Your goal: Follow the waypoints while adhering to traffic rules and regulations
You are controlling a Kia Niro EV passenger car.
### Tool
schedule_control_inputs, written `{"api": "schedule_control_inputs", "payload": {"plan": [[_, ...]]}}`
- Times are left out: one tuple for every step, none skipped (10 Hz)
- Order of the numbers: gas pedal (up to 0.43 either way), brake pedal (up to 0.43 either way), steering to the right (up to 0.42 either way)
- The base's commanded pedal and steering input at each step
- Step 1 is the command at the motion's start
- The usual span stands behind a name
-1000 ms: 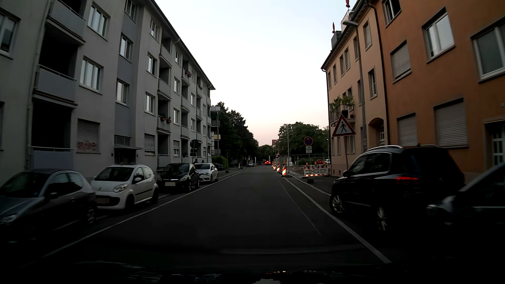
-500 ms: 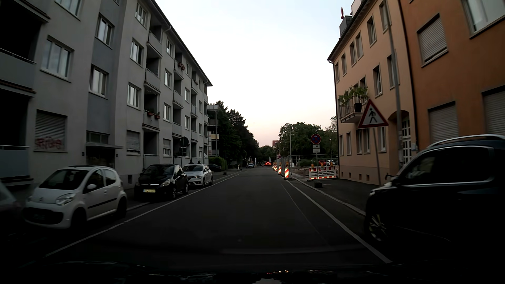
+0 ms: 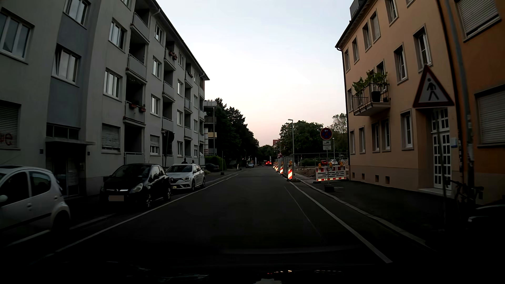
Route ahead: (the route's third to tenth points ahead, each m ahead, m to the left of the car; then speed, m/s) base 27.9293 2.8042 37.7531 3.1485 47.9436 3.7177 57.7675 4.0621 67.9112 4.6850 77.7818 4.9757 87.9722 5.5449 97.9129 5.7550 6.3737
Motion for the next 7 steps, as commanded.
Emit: {"api": "schedule_control_inputs", "payload": {"plan": [[0.098, 0.000, -0.002], [0.098, 0.000, -0.002], [0.098, 0.000, -0.002], [0.098, 0.000, -0.002], [0.098, 0.000, -0.002], [0.098, 0.000, -0.002], [0.098, 0.000, -0.002]]}}
